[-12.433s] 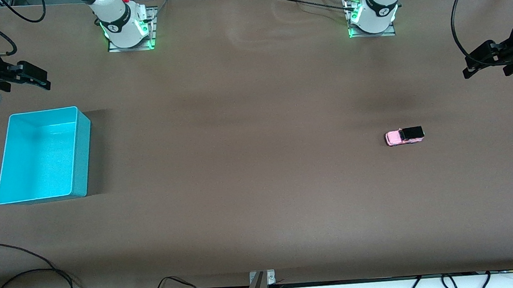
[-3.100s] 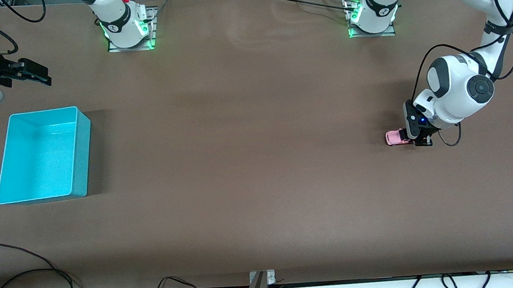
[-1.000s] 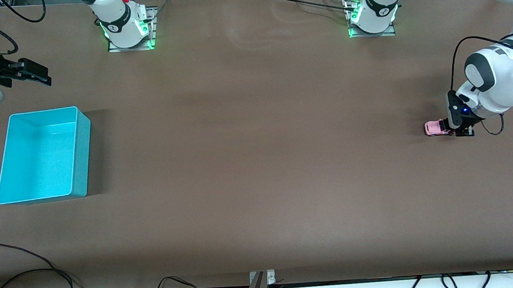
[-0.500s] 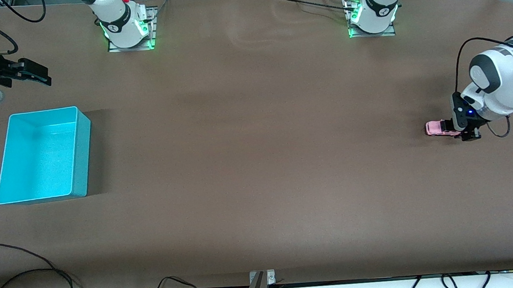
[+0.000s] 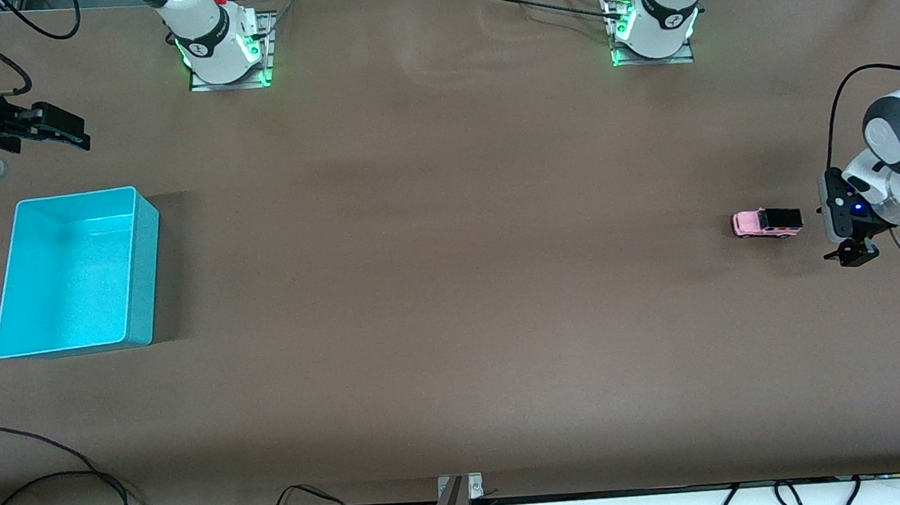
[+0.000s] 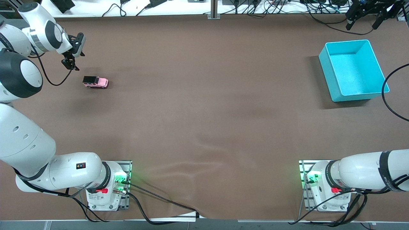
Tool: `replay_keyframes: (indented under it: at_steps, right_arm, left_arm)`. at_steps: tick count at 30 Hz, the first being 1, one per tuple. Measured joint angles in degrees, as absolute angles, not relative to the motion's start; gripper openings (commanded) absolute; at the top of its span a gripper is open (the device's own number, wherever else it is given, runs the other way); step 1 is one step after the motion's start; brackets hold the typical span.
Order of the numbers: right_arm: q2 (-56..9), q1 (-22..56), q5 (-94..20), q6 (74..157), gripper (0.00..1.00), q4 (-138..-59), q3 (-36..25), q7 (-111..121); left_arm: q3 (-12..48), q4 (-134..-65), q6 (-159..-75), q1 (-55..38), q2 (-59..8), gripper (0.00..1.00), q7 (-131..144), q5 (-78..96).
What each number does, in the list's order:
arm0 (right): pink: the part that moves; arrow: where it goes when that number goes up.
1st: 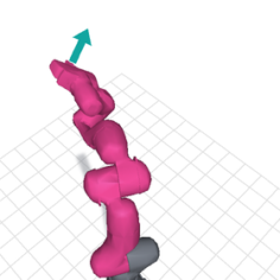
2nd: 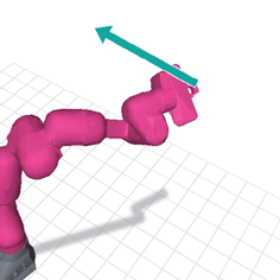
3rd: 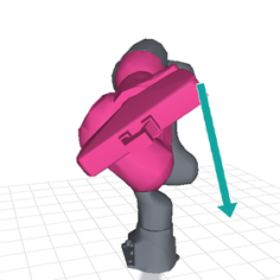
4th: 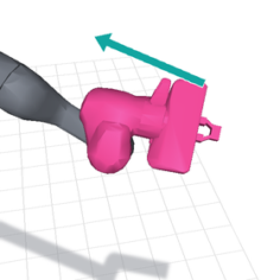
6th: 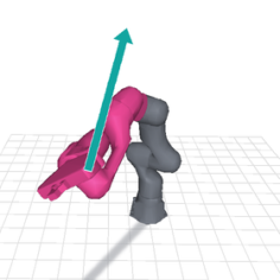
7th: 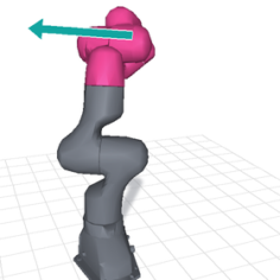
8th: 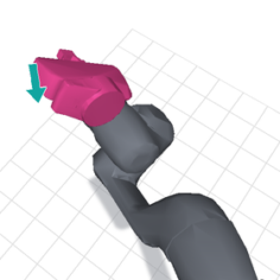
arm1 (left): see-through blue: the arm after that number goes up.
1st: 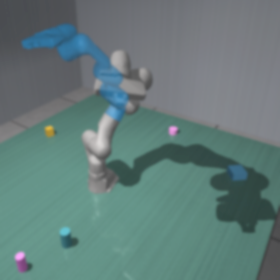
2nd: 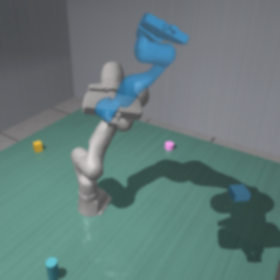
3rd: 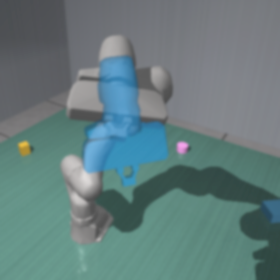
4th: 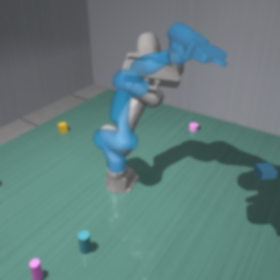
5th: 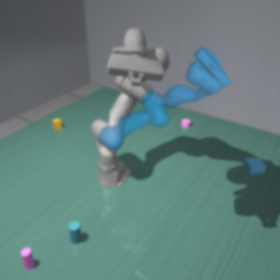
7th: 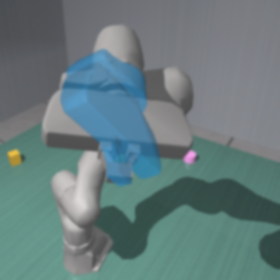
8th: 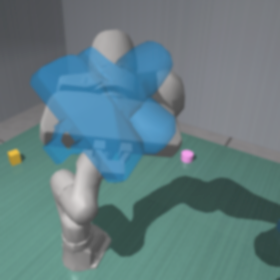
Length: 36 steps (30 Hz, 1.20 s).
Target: Wind and store pink jeep toy
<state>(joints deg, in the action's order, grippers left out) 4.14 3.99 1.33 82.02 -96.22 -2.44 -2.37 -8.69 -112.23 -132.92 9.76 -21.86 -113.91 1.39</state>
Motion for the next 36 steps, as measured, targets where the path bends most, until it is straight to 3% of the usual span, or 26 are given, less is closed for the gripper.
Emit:
replay_keyframes:
  at_steps: [18,36]
  right_arm:
    - [4.1,4.0,1.3,81.9,1.0,-96.2,-2.4,-2.4]
    - [4.1,4.0,1.3,81.0,1.0,-96.2,-2.5,-2.4]
  left_arm:
    - [-5.9,-103.9,-131.2,8.8,-17.4,1.0,-113.8,1.4]
    - [-5.1,-103.4,-131.2,8.7,-15.7,1.0,-113.8,1.4]
